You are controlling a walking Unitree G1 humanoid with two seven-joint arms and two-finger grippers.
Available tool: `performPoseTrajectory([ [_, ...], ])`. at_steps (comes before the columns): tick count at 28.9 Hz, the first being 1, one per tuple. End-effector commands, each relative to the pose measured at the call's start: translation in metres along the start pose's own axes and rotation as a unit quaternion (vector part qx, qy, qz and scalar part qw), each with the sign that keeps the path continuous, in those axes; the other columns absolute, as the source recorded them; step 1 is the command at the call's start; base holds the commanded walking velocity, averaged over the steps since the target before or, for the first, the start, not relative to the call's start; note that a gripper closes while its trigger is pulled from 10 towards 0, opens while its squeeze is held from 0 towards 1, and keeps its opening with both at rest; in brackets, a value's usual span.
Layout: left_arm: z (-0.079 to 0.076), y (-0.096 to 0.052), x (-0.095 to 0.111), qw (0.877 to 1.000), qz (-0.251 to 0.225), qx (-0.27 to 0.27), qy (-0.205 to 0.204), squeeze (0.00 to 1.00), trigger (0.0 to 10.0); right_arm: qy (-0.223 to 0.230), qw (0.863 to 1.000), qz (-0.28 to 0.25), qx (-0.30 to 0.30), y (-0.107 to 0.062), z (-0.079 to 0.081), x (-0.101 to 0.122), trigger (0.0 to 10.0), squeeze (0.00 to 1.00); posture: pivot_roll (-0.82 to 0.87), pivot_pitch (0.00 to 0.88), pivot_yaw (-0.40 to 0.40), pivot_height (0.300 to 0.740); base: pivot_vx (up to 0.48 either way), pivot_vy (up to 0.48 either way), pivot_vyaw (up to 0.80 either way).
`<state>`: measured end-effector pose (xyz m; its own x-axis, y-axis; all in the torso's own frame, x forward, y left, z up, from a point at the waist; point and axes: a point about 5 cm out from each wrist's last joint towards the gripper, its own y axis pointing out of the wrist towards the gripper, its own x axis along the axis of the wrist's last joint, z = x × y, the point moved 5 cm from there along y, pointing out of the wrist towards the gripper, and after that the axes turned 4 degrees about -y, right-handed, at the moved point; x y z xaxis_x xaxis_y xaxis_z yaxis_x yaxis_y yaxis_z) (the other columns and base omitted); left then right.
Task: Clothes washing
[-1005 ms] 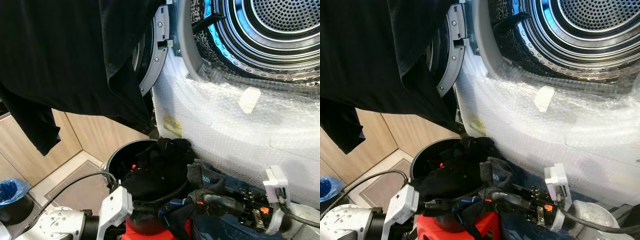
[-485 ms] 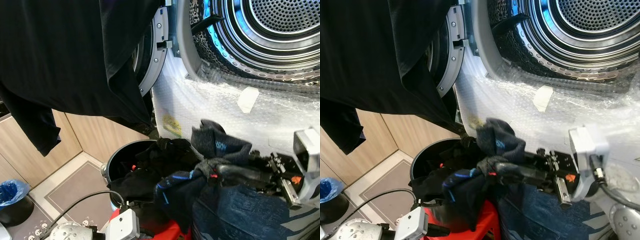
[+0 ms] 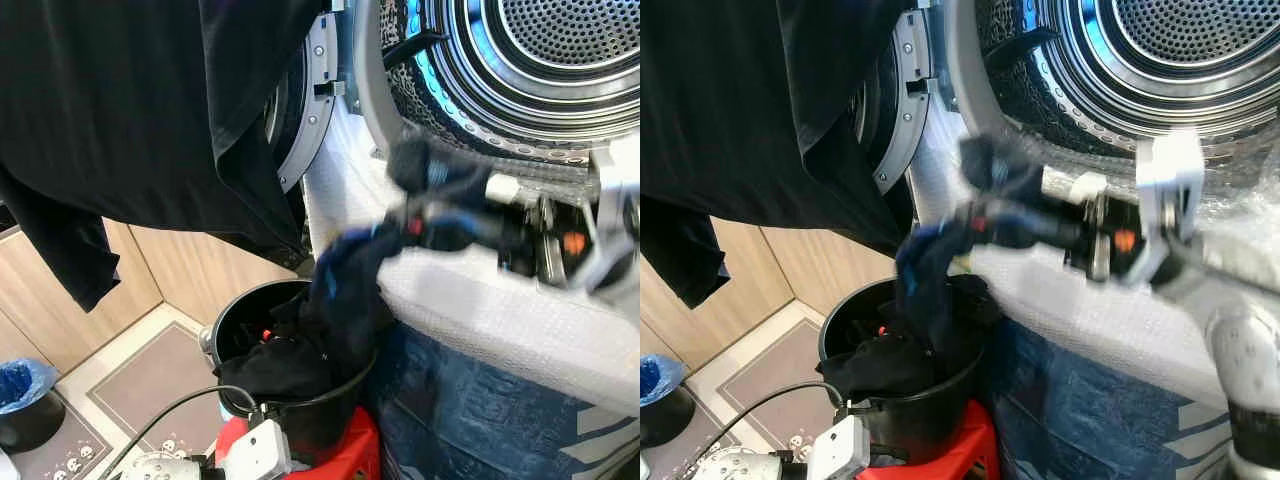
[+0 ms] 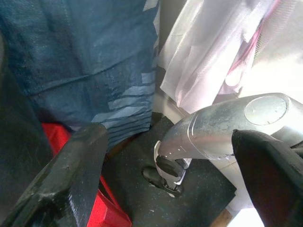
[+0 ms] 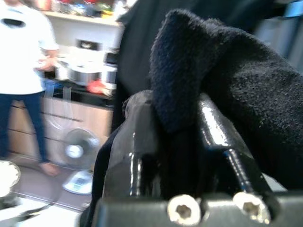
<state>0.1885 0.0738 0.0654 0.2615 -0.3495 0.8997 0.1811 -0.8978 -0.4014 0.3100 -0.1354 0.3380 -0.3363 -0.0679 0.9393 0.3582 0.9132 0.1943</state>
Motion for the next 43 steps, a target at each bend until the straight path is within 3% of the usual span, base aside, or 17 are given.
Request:
performPoseTrajectory([
  [1,0.002,-0.002,0.0,1.0,0.007,0.011,0.004,0.0,10.0,-0.016,1.0,0.007,-0.022,0.004,-0.01,0.002,10.0,0.0,-0.03,0.0,0.034,0.74,0.0,0.0,0.0],
  [4,0.002,-0.002,0.002,1.0,0.002,0.019,0.004,0.0,10.0,-0.028,0.994,0.034,-0.096,0.008,-0.043,0.005,10.0,0.0,-0.02,0.0,0.027,0.74,0.0,0.0,0.0],
  [13,-0.001,0.0,0.005,1.0,-0.008,0.022,-0.003,0.0,10.0,-0.003,0.972,0.071,-0.223,0.017,-0.096,0.019,10.0,0.0,-0.02,0.0,0.015,0.74,0.0,0.0,0.0],
  [16,-0.003,0.001,0.007,1.0,-0.011,0.023,-0.005,0.0,10.0,0.01,0.955,0.069,-0.288,0.016,-0.119,0.029,10.0,0.0,-0.02,0.0,0.004,0.74,0.0,0.0,0.0],
  [19,-0.006,0.003,0.008,1.0,-0.015,0.022,-0.01,0.0,10.0,0.021,0.926,0.078,-0.369,0.009,-0.143,0.033,10.0,0.0,-0.02,0.004,0.001,0.74,0.0,0.0,0.0],
  [20,-0.009,0.004,0.008,1.0,-0.017,0.02,-0.014,0.0,10.0,0.008,0.893,0.098,-0.44,-0.002,-0.158,0.034,10.0,0.0,-0.02,0.017,-0.006,0.74,0.0,0.0,0.0],
  [21,-0.009,0.004,0.008,1.0,-0.017,0.02,-0.014,0.0,10.0,0.008,0.893,0.098,-0.44,-0.002,-0.158,0.034,10.0,0.0,-0.02,0.017,-0.006,0.74,0.0,0.0,0.0],
  [23,-0.012,0.005,0.008,0.999,-0.021,0.02,-0.022,0.0,10.0,-0.032,0.848,0.129,-0.513,-0.016,-0.173,0.037,10.0,0.0,-0.02,0.025,-0.014,0.74,0.0,0.0,0.0],
  [26,-0.016,0.006,0.008,0.999,-0.025,0.019,-0.028,0.0,10.0,-0.053,0.804,0.152,-0.572,-0.031,-0.181,0.038,10.0,0.0,-0.02,0.031,-0.02,0.74,0.0,0.0,0.0],
  [27,-0.016,0.006,0.008,0.999,-0.025,0.019,-0.028,0.0,10.0,-0.053,0.804,0.152,-0.572,-0.031,-0.181,0.038,10.0,0.0,-0.02,0.031,-0.02,0.74,0.0,0.0,0.0],
  [28,-0.019,0.007,0.007,0.999,-0.025,0.018,-0.03,0.0,10.0,-0.044,0.784,0.164,-0.597,-0.039,-0.184,0.033,10.0,0.0,-0.02,0.039,-0.026,0.74,0.0,0.0,0.0],
  [31,-0.022,0.008,0.004,0.999,-0.025,0.017,-0.037,0.0,10.0,0.002,0.746,0.184,-0.641,-0.051,-0.186,0.017,10.0,0.0,-0.01,0.043,-0.031,0.74,0.0,0.0,0.0],
  [34,-0.023,0.009,0.002,0.999,-0.024,0.017,-0.04,0.0,10.0,-0.002,0.74,0.19,-0.645,-0.051,-0.187,0.014,10.0,0.0,-0.01,0.043,-0.033,0.74,0.0,0.0,0.0],
  [35,-0.024,0.009,0.001,0.999,-0.024,0.017,-0.042,0.0,10.0,-0.005,0.74,0.193,-0.644,-0.049,-0.187,0.012,10.0,0.8,-0.01,0.042,-0.034,0.74,0.0,0.0,0.0],
  [36,-0.025,0.009,0.0,0.999,-0.024,0.017,-0.043,0.0,10.0,-0.007,0.74,0.195,-0.643,-0.047,-0.186,0.011,10.0,0.8,-0.01,0.042,-0.034,0.74,0.0,0.0,0.0],
  [37,-0.026,0.009,0.0,0.999,-0.023,0.017,-0.044,0.0,10.0,-0.009,0.74,0.197,-0.643,-0.047,-0.186,0.011,10.0,1.0,-0.01,0.041,-0.034,0.74,0.0,0.0,0.0],
  [43,-0.03,0.008,-0.003,0.998,-0.024,0.013,-0.052,0.0,10.0,0.0,0.744,0.212,-0.634,-0.04,-0.184,0.007,10.0,1.0,-0.01,0.04,-0.033,0.74,0.0,0.0,0.0],
])
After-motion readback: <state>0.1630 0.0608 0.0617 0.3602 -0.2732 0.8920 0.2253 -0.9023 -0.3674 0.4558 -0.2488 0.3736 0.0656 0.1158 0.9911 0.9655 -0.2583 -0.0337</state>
